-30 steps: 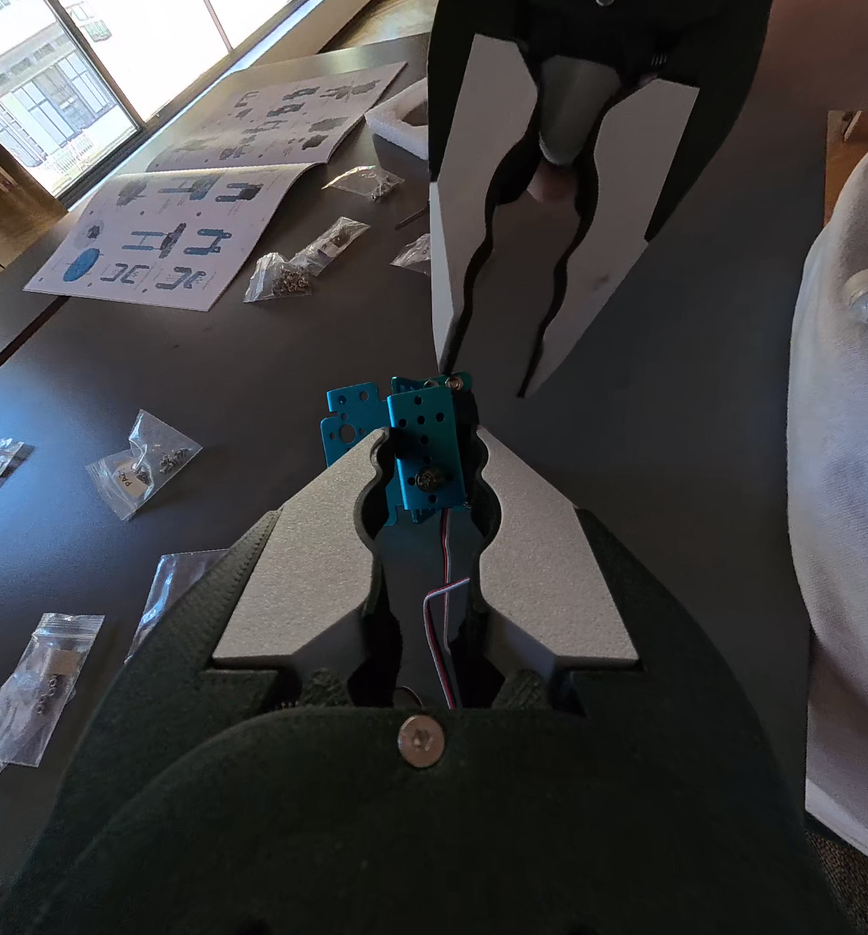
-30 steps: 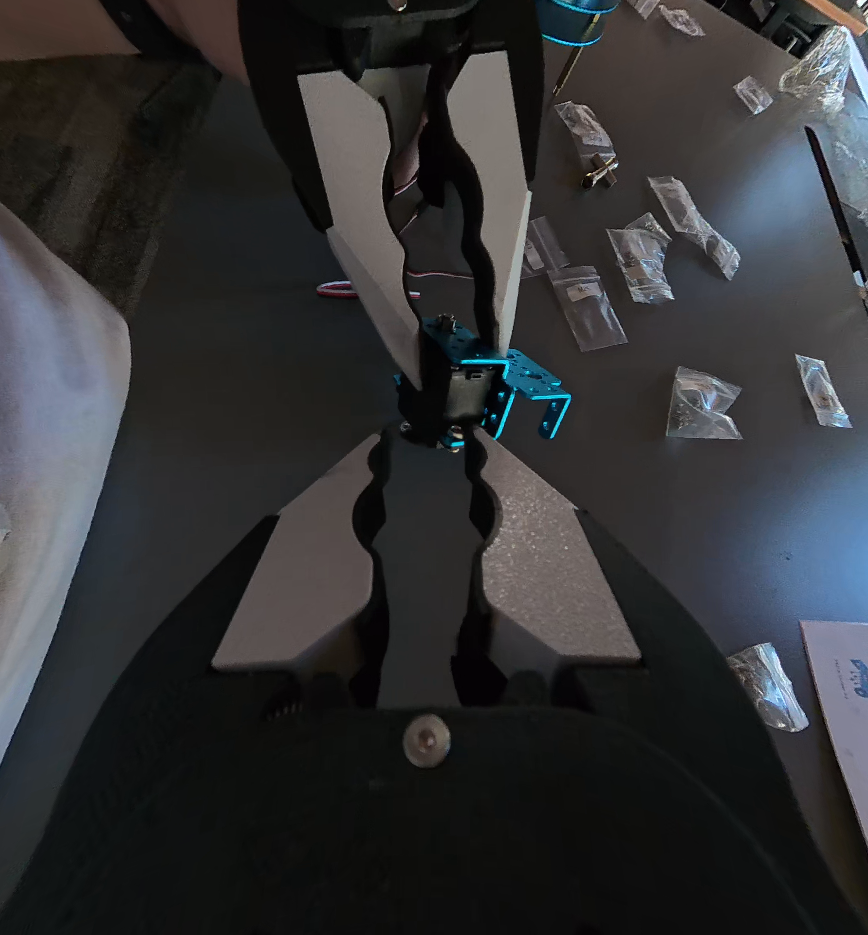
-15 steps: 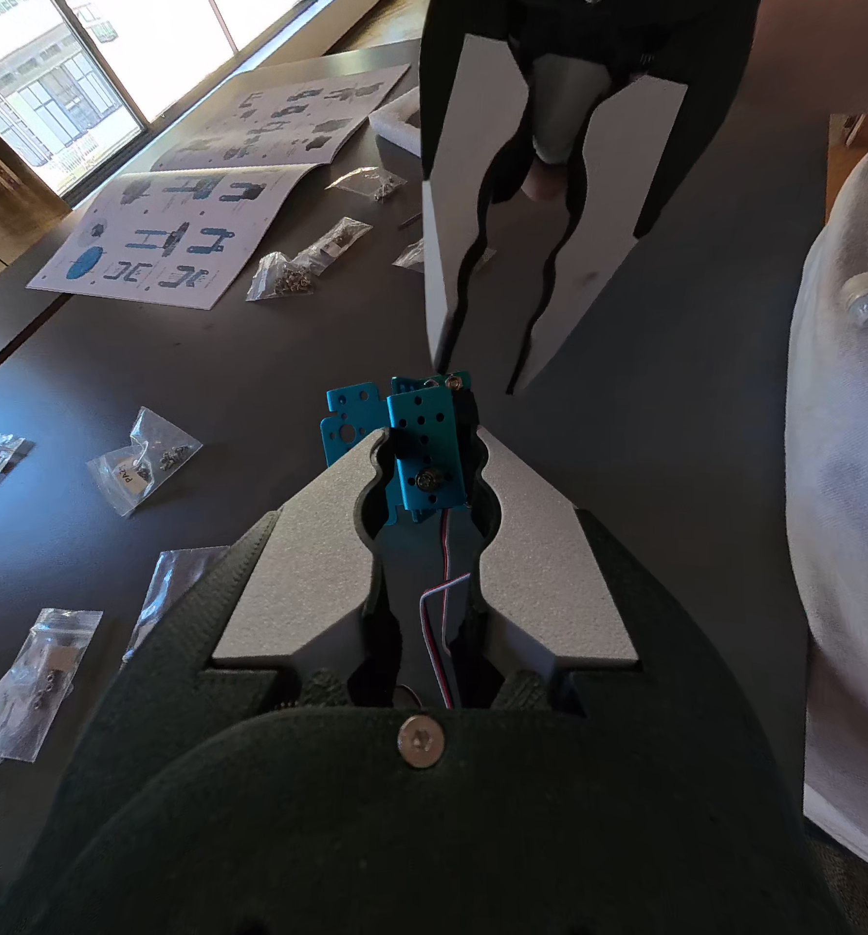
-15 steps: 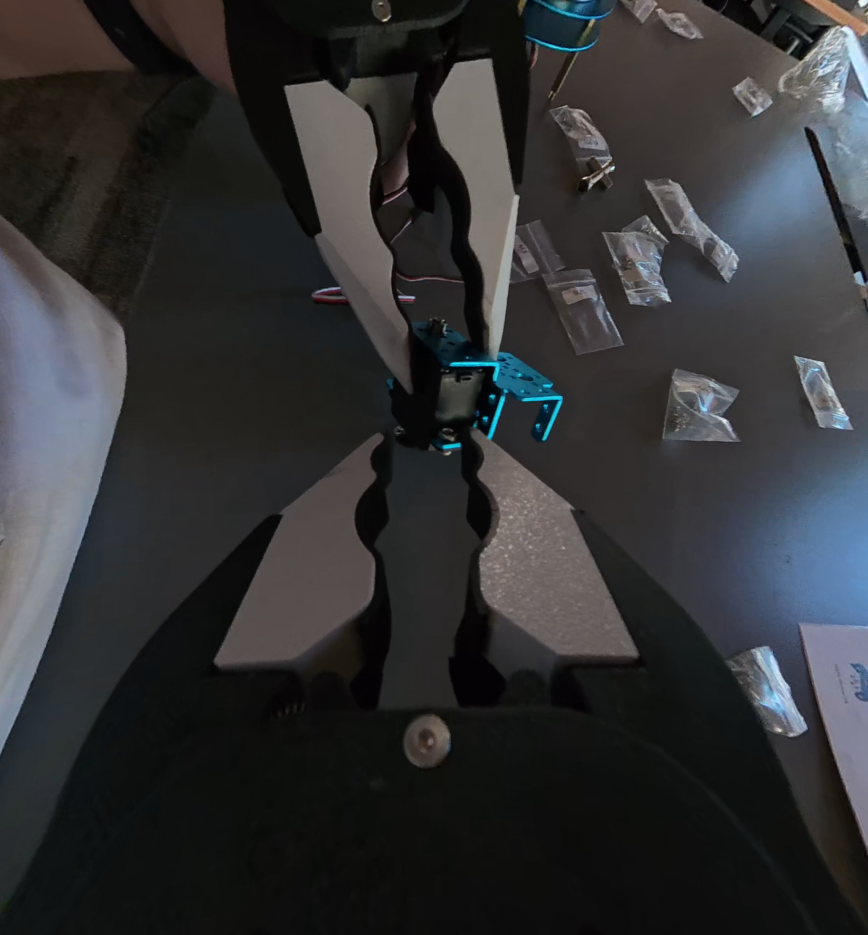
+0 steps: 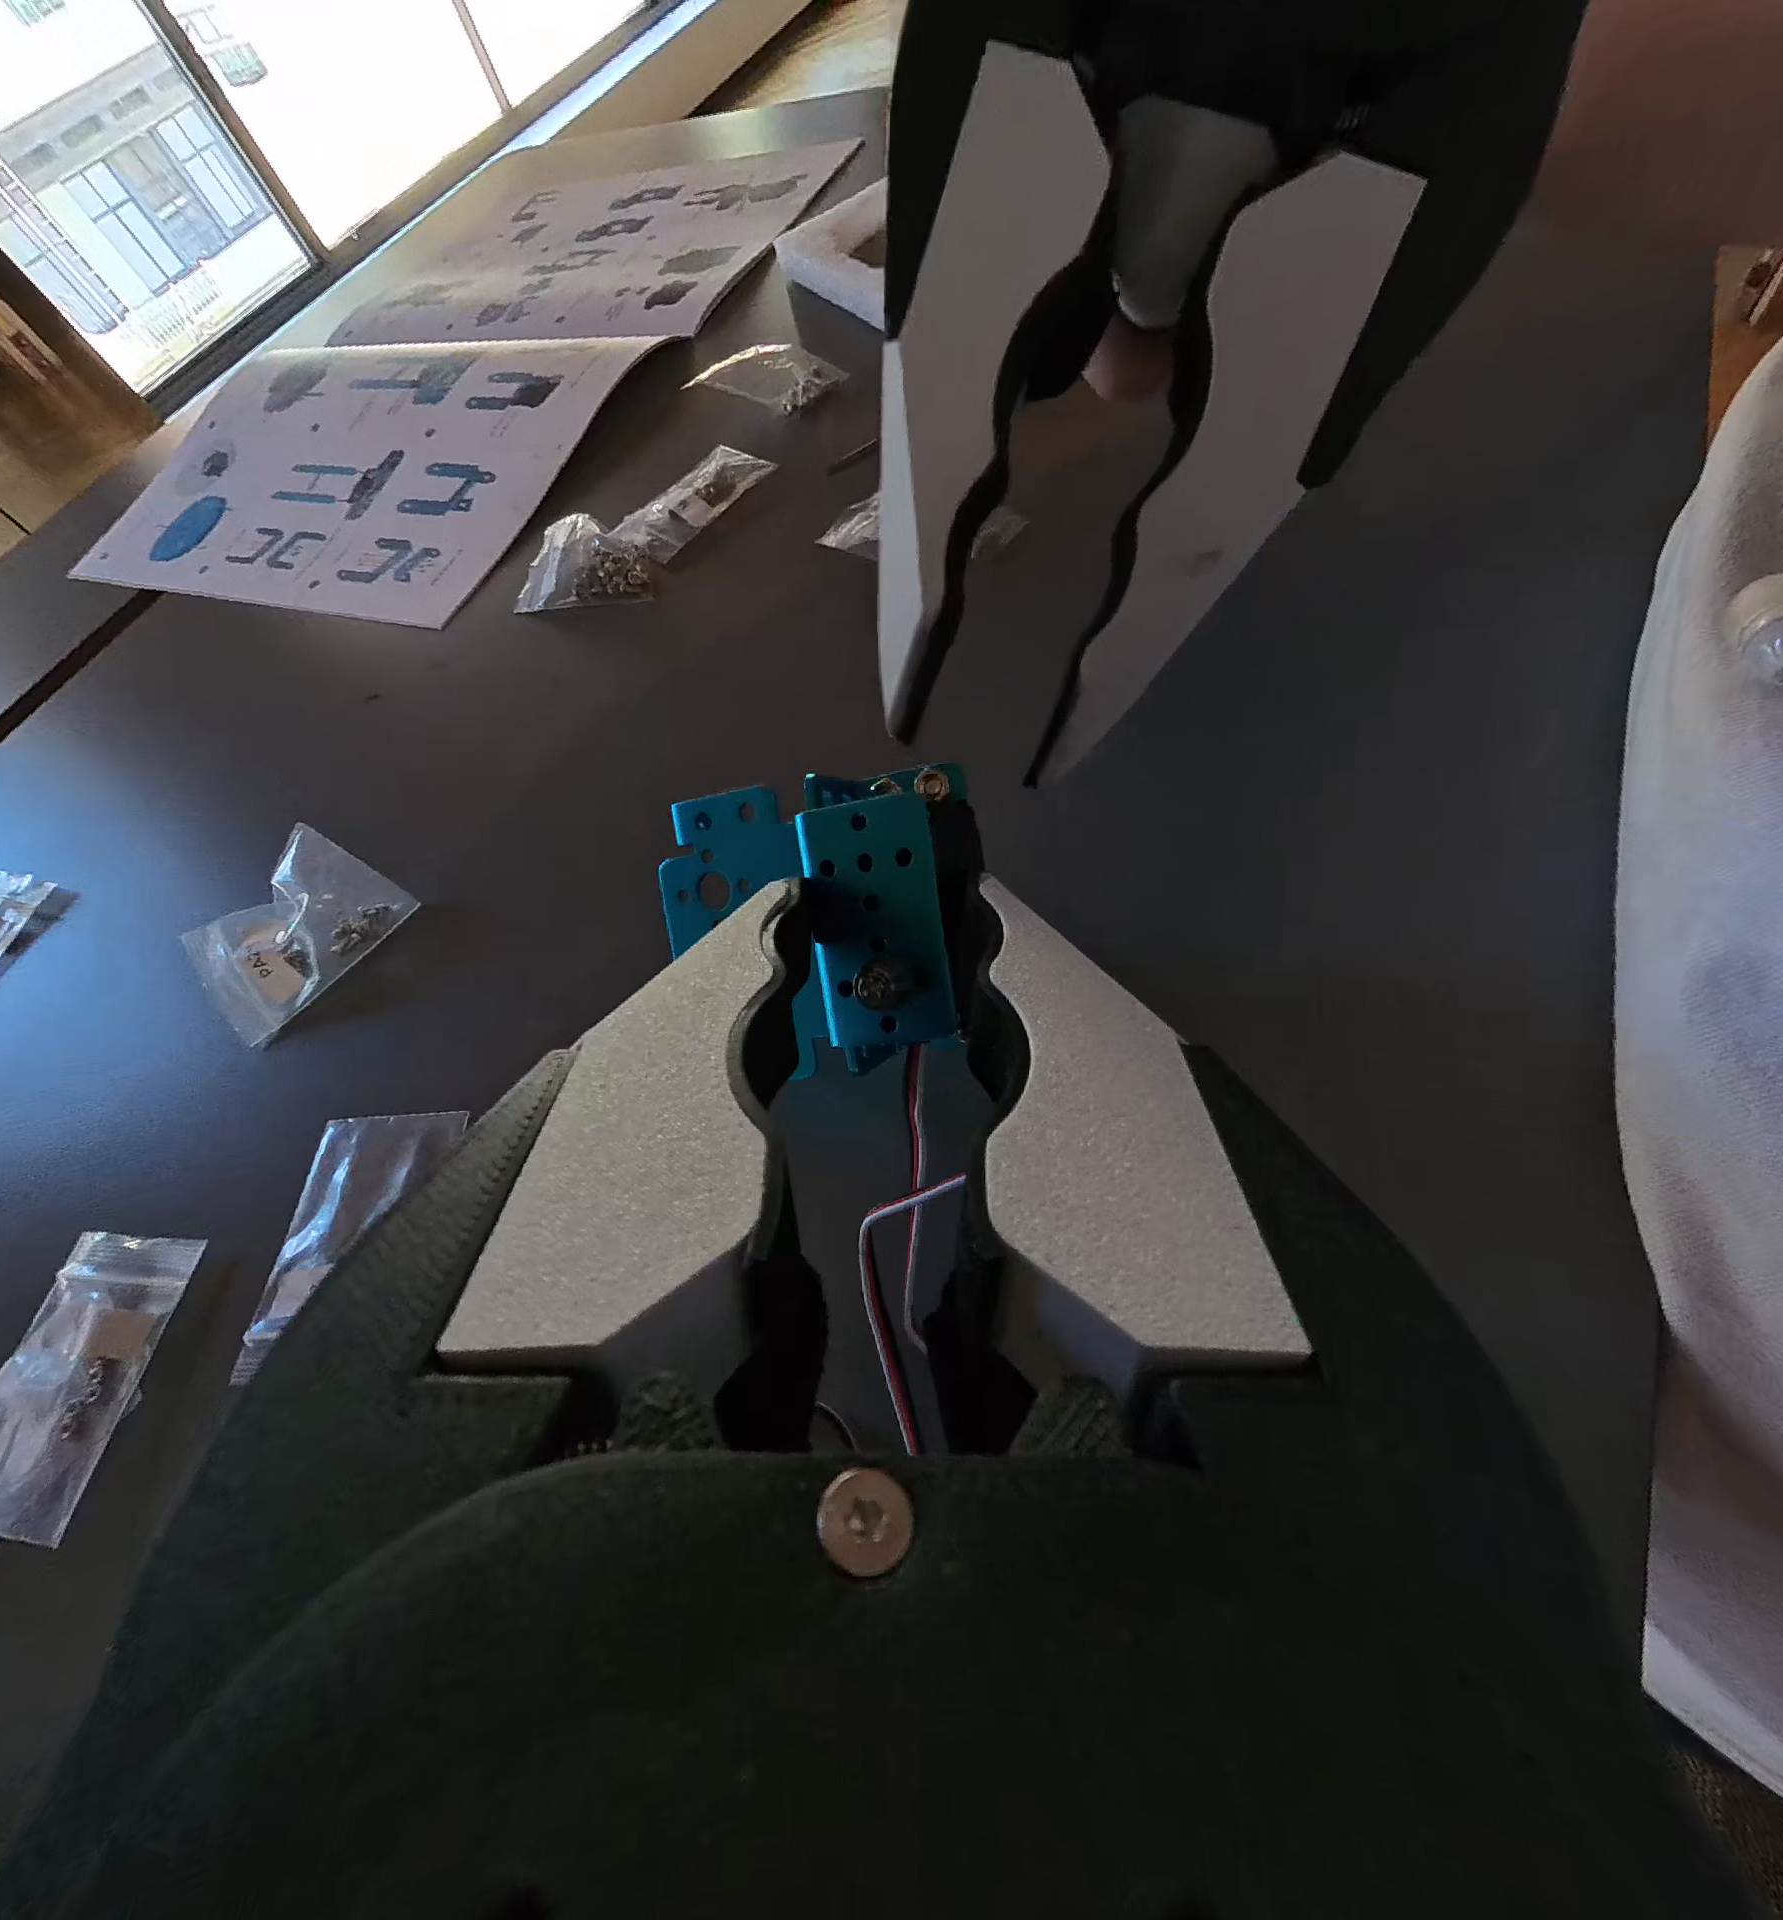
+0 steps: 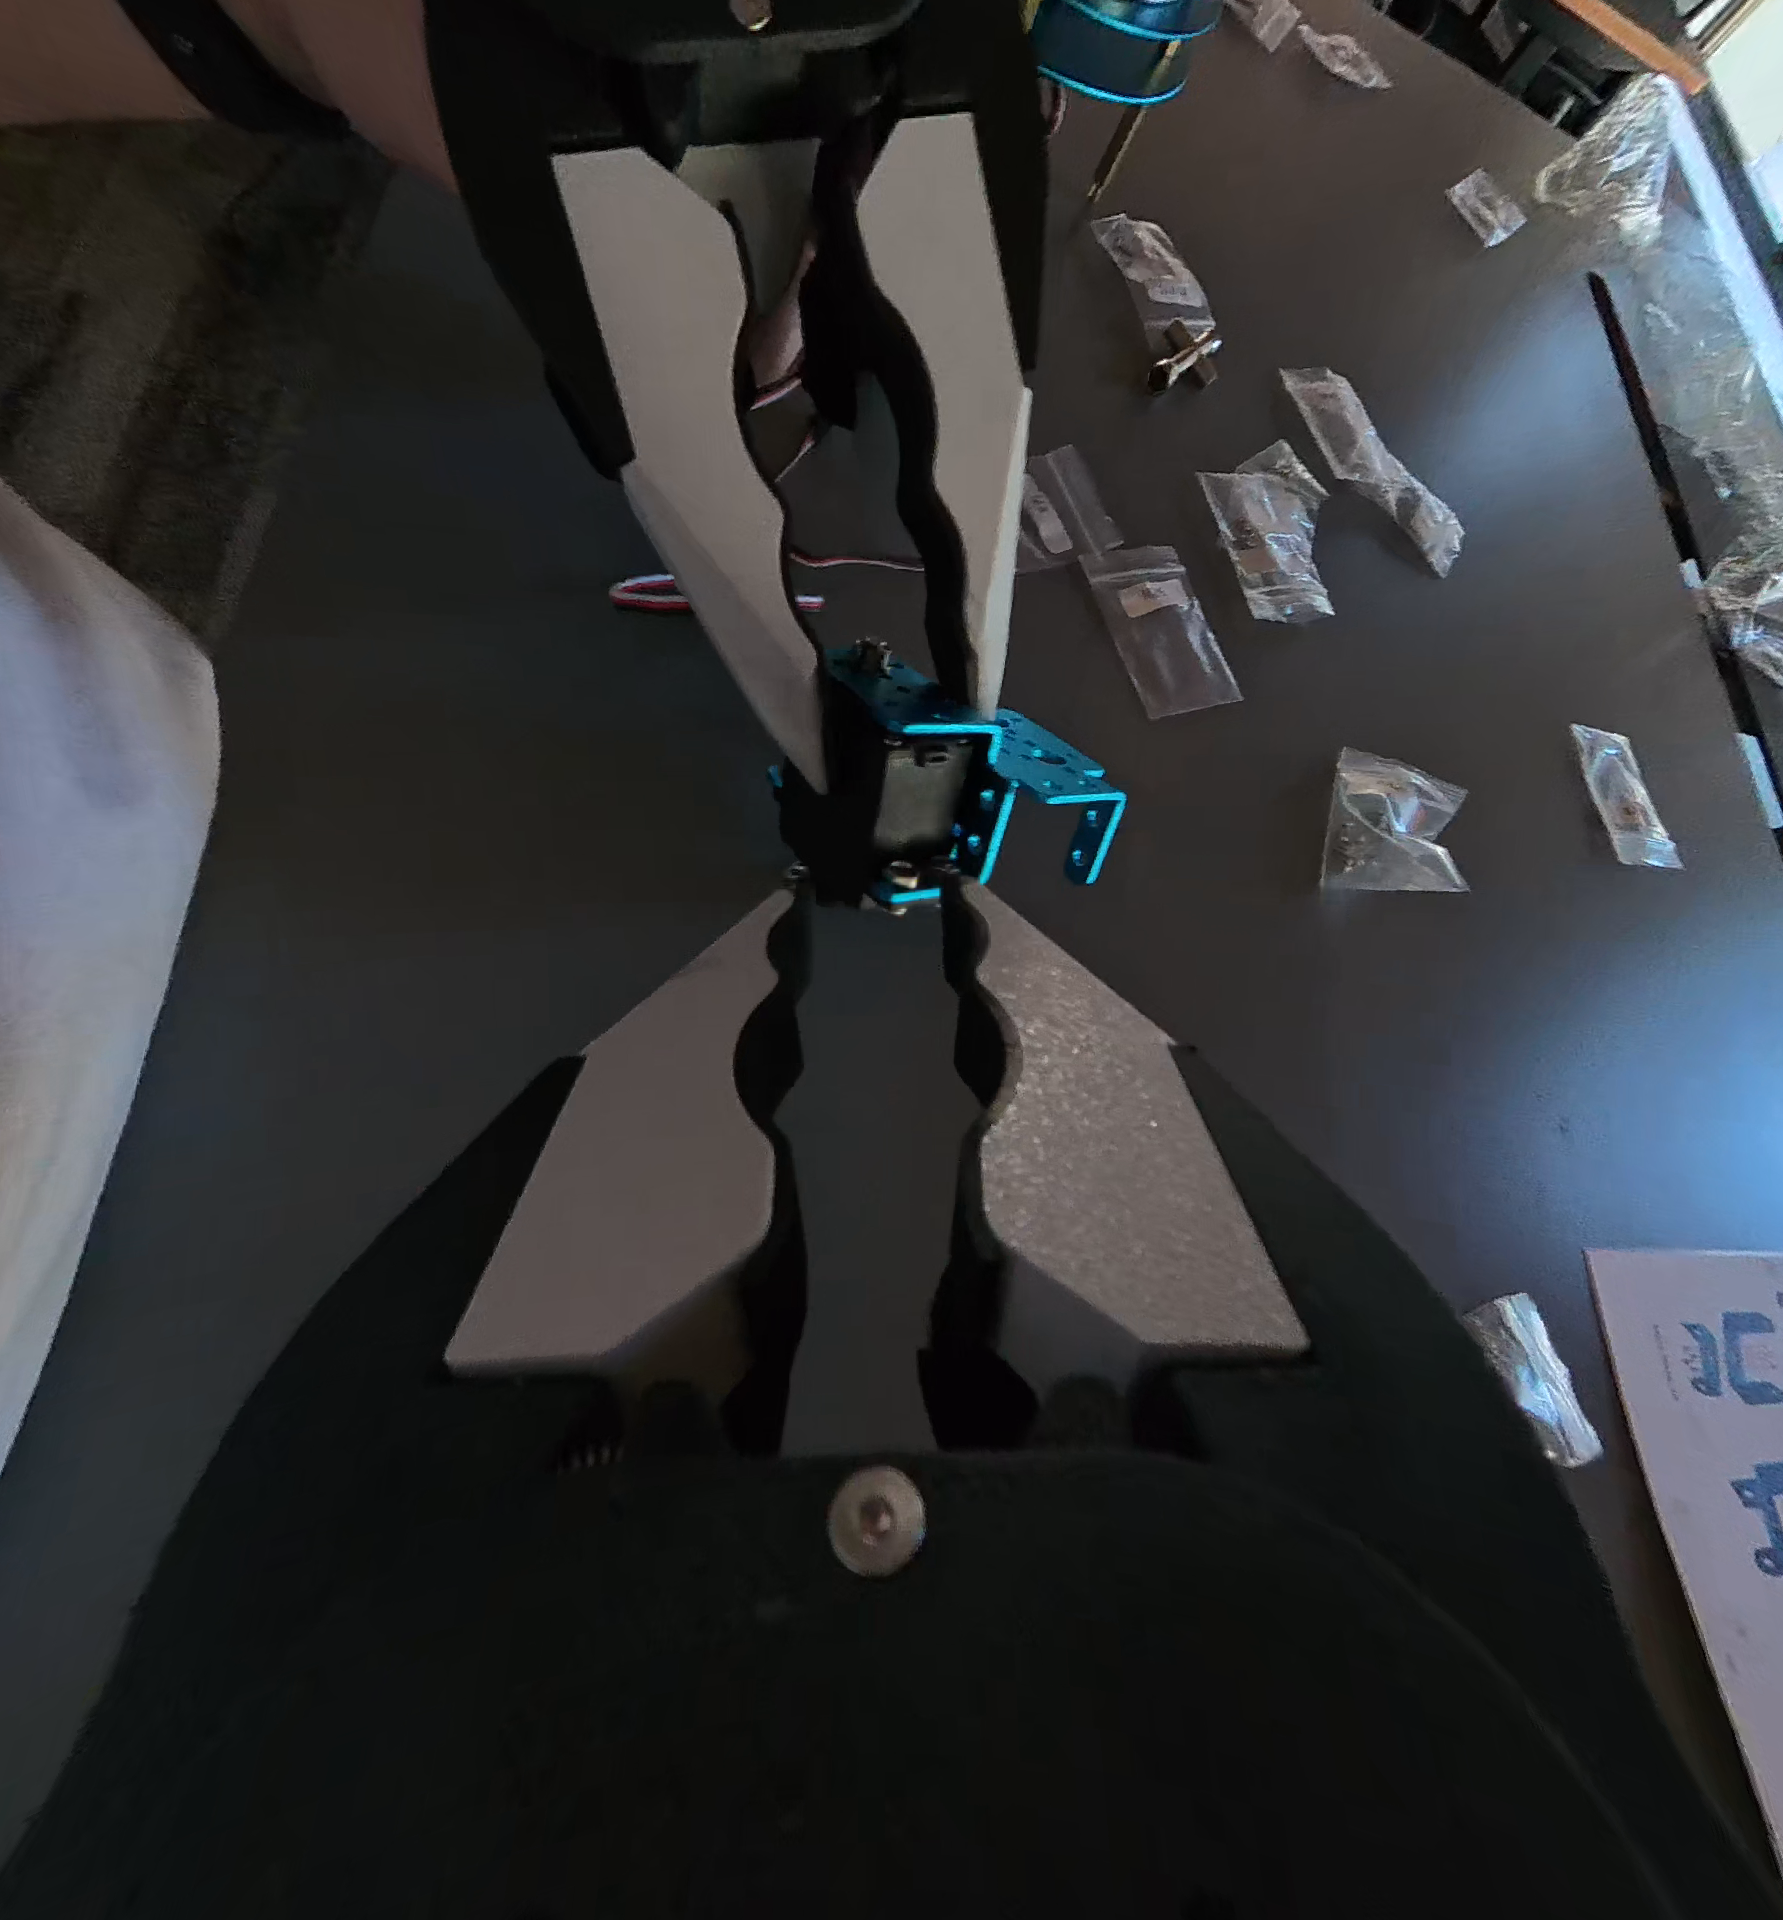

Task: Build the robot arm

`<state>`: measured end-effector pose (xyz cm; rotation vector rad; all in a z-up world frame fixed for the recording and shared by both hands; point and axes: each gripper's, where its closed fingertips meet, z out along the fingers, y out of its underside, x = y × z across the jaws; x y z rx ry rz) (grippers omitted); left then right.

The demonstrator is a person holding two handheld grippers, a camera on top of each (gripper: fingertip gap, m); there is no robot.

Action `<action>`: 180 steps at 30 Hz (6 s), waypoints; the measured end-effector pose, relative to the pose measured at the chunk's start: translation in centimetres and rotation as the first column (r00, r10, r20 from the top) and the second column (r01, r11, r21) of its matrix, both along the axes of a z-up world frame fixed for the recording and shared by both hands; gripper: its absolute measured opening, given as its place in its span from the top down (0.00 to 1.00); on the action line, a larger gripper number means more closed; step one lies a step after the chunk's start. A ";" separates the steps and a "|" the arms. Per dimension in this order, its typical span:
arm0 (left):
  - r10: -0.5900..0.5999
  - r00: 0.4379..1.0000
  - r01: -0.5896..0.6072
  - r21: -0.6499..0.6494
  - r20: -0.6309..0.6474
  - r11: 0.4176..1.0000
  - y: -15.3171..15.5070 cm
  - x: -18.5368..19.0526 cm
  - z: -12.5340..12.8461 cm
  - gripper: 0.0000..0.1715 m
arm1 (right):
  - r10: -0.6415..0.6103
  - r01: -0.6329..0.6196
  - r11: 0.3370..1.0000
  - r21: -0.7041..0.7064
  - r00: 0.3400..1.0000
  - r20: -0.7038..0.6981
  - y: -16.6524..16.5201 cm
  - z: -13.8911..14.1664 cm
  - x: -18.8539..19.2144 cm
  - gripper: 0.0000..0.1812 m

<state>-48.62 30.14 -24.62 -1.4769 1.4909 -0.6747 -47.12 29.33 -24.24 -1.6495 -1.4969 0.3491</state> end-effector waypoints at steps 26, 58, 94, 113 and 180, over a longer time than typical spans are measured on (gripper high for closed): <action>0.009 1.000 -0.009 0.006 -0.005 1.000 -0.8 -2.7 -0.8 0.83 | 0.091 -0.167 0.955 -0.247 0.953 -0.289 -0.7 0.2 -1.9 0.85; -0.105 0.992 0.100 -0.068 -0.064 0.993 -1.3 -1.6 -0.9 0.83 | 0.158 -0.258 0.864 -0.431 0.954 -0.255 0.4 0.8 -1.9 0.90; -0.118 0.991 0.113 -0.079 -0.062 0.991 -1.4 -1.2 -0.9 0.83 | 0.232 -0.353 0.615 -0.705 0.936 -0.266 -0.1 0.6 -2.1 0.95; -0.118 0.991 0.111 -0.100 -0.068 0.989 -1.2 -1.2 -1.0 0.83 | 0.259 -0.367 0.674 -0.640 0.930 -0.261 0.3 1.1 -1.0 0.90; -0.078 0.989 0.053 -0.188 -0.125 0.981 -1.7 0.0 -1.4 0.84 | 0.107 -0.162 0.976 -0.145 0.940 -0.325 -1.1 0.2 0.0 0.82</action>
